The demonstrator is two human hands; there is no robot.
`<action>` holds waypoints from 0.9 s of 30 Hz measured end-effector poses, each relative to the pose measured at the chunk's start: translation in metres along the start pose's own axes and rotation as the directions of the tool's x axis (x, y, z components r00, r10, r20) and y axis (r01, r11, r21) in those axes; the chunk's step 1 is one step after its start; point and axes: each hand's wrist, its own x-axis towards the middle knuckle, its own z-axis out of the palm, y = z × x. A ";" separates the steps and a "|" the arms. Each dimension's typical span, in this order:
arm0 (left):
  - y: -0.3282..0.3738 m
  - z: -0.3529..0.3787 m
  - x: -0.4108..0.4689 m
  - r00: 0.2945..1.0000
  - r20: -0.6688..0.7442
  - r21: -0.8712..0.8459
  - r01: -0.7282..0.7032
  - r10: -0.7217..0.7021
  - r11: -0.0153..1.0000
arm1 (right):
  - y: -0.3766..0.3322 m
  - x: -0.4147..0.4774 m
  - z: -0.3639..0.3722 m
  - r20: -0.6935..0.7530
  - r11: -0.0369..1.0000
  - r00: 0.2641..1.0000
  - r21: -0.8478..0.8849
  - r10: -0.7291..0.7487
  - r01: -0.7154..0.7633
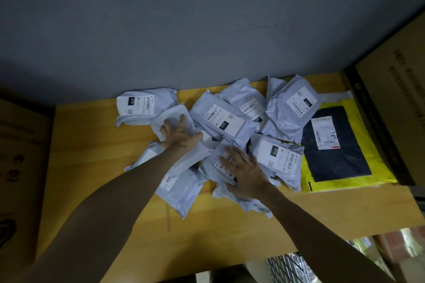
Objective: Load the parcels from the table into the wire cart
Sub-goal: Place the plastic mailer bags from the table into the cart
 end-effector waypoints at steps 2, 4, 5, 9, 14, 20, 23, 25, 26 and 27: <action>-0.007 -0.014 -0.007 0.999 0.015 0.070 -0.034 0.033 0.997 | 0.002 -0.007 -0.002 -0.014 0.998 1.000 0.061 0.025 -0.024; -0.015 -0.027 -0.015 0.996 -0.008 0.185 -0.090 0.093 0.979 | 0.004 -0.012 -0.006 -0.035 0.994 0.998 0.102 0.049 -0.045; -0.020 -0.032 -0.020 0.992 -0.014 0.244 -0.117 0.124 0.963 | 0.004 -0.014 -0.010 -0.043 0.991 0.997 0.119 0.065 -0.059; -0.045 -0.037 -0.042 0.991 0.030 0.307 -0.137 0.134 0.942 | -0.003 -0.017 -0.021 -0.049 0.970 0.983 0.179 0.176 -0.165; -0.074 -0.007 -0.061 0.987 0.072 0.413 -0.161 0.144 0.896 | -0.020 -0.013 -0.014 -0.005 0.955 0.967 0.162 0.254 -0.250; -0.087 0.021 -0.068 0.990 0.029 0.379 -0.138 0.138 0.915 | -0.027 -0.022 0.000 0.015 0.965 0.971 0.112 0.238 -0.238; -0.082 0.017 -0.072 0.988 0.012 0.392 -0.145 0.152 0.909 | -0.027 -0.021 -0.008 -0.001 0.964 0.972 0.131 0.235 -0.233; -0.078 0.012 -0.076 0.986 0.002 0.424 -0.154 0.169 0.893 | -0.026 -0.020 -0.014 0.003 0.962 0.973 0.149 0.233 -0.230; -0.077 0.010 -0.078 0.984 -0.010 0.439 -0.158 0.181 0.885 | -0.026 -0.021 -0.017 -0.007 0.961 0.974 0.160 0.229 -0.225; -0.075 0.008 -0.081 0.981 -0.029 0.451 -0.158 0.192 0.878 | -0.026 -0.022 -0.021 -0.030 0.961 0.974 0.171 0.227 -0.218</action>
